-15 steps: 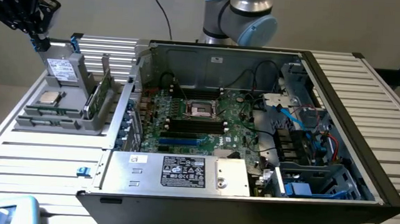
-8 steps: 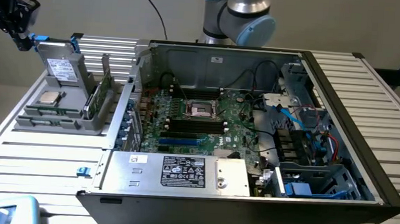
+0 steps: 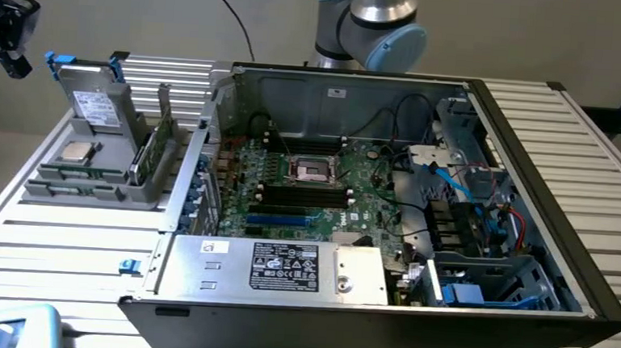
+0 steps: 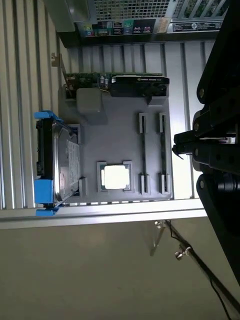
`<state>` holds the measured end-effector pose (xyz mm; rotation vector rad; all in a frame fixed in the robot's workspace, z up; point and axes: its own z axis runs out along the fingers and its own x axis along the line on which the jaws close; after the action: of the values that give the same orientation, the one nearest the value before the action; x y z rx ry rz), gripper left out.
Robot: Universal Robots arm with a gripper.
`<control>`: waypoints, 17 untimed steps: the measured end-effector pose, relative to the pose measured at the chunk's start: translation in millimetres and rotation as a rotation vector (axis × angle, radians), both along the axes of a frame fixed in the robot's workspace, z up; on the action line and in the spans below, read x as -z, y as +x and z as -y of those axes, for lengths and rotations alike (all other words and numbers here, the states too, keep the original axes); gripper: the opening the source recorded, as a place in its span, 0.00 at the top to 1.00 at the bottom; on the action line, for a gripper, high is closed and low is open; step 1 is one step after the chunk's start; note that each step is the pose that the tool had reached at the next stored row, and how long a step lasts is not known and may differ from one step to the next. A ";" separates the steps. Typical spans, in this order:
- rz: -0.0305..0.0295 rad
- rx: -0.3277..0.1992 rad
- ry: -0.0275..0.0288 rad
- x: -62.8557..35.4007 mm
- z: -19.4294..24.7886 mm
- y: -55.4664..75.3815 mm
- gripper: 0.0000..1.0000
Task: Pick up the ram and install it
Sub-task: 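Reach for the ram, then pick up the ram and move it above insertion slot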
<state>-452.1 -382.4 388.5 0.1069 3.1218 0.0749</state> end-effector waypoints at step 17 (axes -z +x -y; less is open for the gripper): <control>-0.0003 -0.010 0.0000 -0.1 -0.1 -0.1 0.89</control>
<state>-452.2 -382.3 388.6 0.0915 3.1229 0.0750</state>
